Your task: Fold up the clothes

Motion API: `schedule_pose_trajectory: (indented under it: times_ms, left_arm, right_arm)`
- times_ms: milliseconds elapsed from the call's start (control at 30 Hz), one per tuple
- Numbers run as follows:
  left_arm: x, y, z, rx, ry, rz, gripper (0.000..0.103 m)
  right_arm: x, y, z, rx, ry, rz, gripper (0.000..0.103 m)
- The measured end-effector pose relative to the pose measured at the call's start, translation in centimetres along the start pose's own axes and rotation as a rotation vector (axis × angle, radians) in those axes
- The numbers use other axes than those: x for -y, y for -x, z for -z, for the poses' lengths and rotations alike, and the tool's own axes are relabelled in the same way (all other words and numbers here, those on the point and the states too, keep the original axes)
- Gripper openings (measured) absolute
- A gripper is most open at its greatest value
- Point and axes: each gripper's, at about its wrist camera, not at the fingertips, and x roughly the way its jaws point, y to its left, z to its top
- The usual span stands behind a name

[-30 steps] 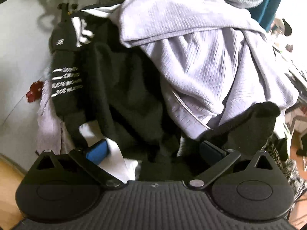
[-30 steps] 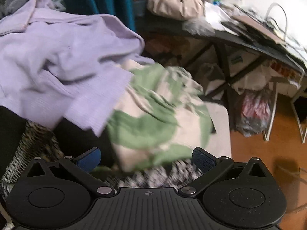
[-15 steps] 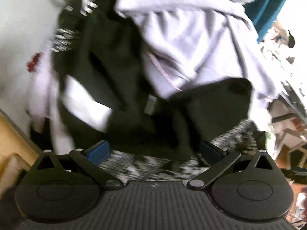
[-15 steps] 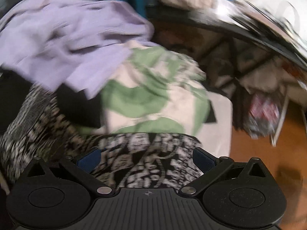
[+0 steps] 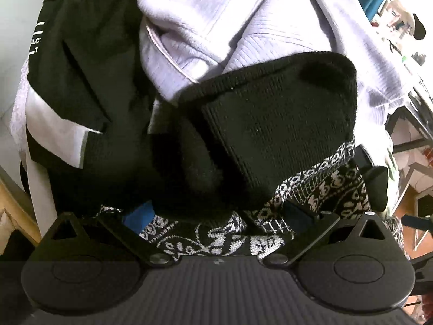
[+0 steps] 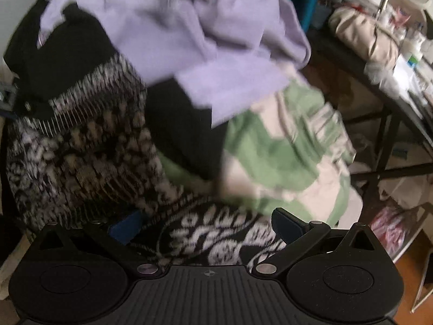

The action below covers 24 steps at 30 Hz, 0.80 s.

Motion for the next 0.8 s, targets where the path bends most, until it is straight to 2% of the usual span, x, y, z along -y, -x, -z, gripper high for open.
schedule_pose_trajectory:
  times_ms: [200, 300, 400, 567, 667, 800]
  left_arm:
    - [-0.4, -0.2, -0.4, -0.02, -0.005, 0.012, 0.103]
    - [-0.4, -0.4, -0.5, -0.031, -0.009, 0.014, 0.101]
    - [-0.3, -0.5, -0.6, -0.04, -0.015, 0.009, 0.099]
    - [0.0, -0.3, -0.6, -0.052, -0.03, 0.0, 0.096]
    - [0.1, -0.2, -0.6, -0.055, -0.038, -0.004, 0.096]
    - [0.1, 0.0, -0.4, -0.056, -0.039, -0.006, 0.094]
  right_arm:
    - [0.2, -0.4, 1.3, -0.013, -0.045, -0.023, 0.1]
    - [0.8, -0.3, 1.4, -0.024, -0.093, -0.053, 0.091]
    - [0.7, 0.1, 1.6, -0.018, -0.086, -0.071, 0.074]
    - [0.2, 1.1, 1.5, -0.01, -0.075, -0.091, 0.039]
    - [0.1, 1.7, 1.5, -0.004, -0.066, -0.096, 0.027]
    - [0.3, 1.9, 1.6, 0.003, -0.075, -0.1, 0.021]
